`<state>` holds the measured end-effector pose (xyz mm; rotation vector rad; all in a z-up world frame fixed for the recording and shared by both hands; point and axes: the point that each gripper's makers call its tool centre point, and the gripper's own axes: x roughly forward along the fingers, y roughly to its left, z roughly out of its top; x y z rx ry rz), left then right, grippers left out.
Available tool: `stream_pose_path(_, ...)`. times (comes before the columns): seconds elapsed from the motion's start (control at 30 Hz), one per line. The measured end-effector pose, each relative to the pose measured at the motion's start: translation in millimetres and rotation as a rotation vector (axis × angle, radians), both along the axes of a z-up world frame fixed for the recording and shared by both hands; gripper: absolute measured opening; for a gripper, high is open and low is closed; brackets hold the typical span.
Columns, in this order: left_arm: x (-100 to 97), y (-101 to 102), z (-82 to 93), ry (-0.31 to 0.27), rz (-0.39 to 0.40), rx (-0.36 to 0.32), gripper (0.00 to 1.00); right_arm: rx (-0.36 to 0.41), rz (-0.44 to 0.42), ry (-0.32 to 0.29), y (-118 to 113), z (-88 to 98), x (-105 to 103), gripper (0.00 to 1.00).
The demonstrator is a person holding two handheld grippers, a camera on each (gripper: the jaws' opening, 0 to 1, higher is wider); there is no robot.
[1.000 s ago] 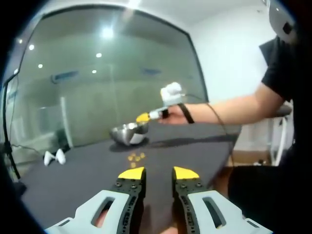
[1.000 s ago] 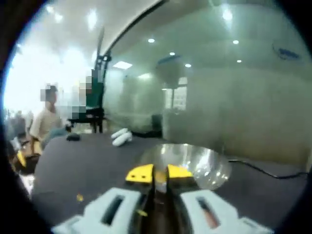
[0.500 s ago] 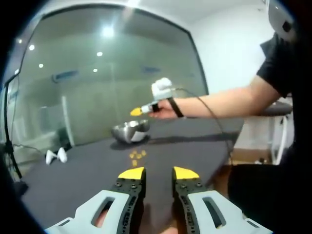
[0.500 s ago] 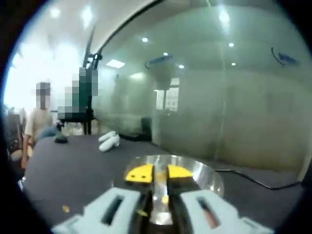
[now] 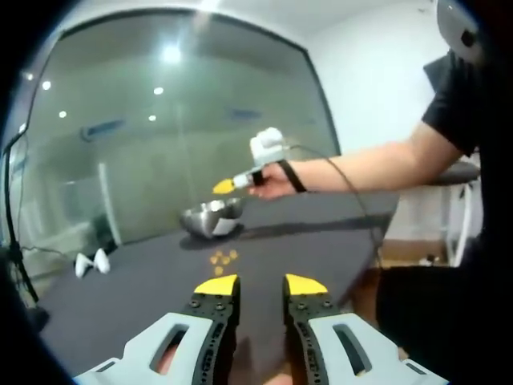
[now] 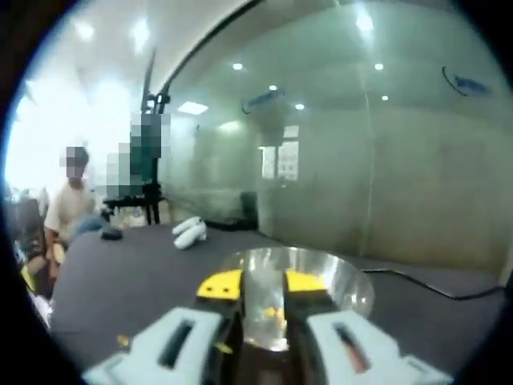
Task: Pick up the QQ candy scattered on the table and place it into the stainless steel bowl on the table
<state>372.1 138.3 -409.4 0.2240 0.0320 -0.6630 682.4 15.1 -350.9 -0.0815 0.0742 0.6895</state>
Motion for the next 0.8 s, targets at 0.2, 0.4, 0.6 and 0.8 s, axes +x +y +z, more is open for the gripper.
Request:
stream_pose_path(0.2, -1.3, -4.2, 3.6, -0.006, -0.012, -0.002, 0.23, 0.022, 0.029, 0.007, 2.5, 0.0, -11.7, 0.19)
stream_pose_path(0.4, -2.2, -1.9, 5.4, -0.009, -0.011, -0.008, 0.23, 0.015, 0.115, -0.017, -4.8, -5.5, -58.3, 0.20)
stream_pose_path(0.6, -3.5, -3.5, 7.0, -0.016, -0.023, -0.004, 0.23, 0.012, 0.143, 0.004, -22.3, -30.9, -100.3, 0.21)
stream_pose_path(0.8, -4.5, -4.2, 4.4, -0.014, -0.025, -0.003, 0.23, 0.014, 0.164, 0.008, -30.6, -41.5, -131.0, 0.21)
